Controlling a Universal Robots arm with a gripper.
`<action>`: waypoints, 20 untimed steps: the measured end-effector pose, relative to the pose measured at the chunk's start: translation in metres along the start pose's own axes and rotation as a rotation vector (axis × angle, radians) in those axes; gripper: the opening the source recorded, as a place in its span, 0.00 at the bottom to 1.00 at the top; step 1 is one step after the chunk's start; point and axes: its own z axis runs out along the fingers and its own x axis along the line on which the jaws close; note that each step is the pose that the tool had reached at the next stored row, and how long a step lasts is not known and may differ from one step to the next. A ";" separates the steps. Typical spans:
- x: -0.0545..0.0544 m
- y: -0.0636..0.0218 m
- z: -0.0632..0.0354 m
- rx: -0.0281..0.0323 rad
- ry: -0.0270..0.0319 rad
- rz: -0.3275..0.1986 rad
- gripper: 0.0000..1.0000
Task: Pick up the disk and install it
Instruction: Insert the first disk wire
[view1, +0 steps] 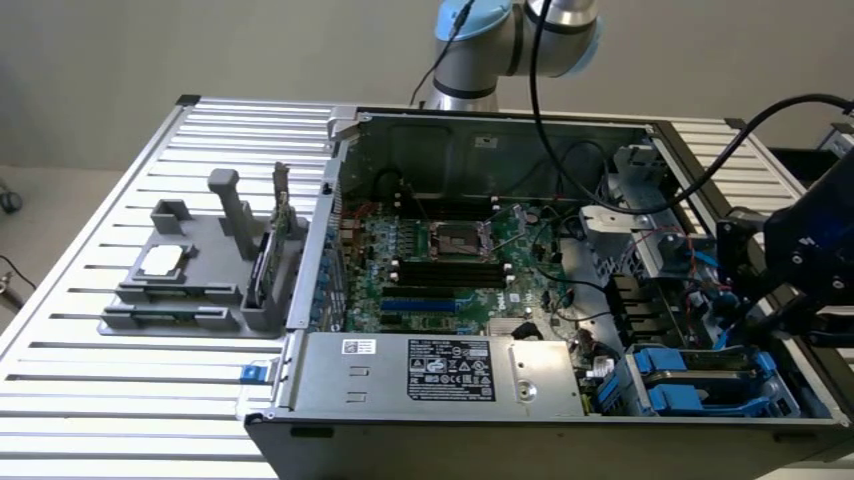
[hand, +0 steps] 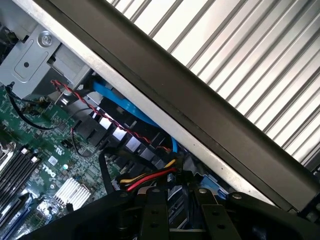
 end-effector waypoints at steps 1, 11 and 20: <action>0.000 0.0000 0.0000 -0.0001 0.0019 0.000 0.27; 0.001 -0.0007 -0.0014 -0.0025 0.0160 0.001 0.18; 0.003 -0.0036 -0.0046 -0.0055 0.0235 0.002 0.16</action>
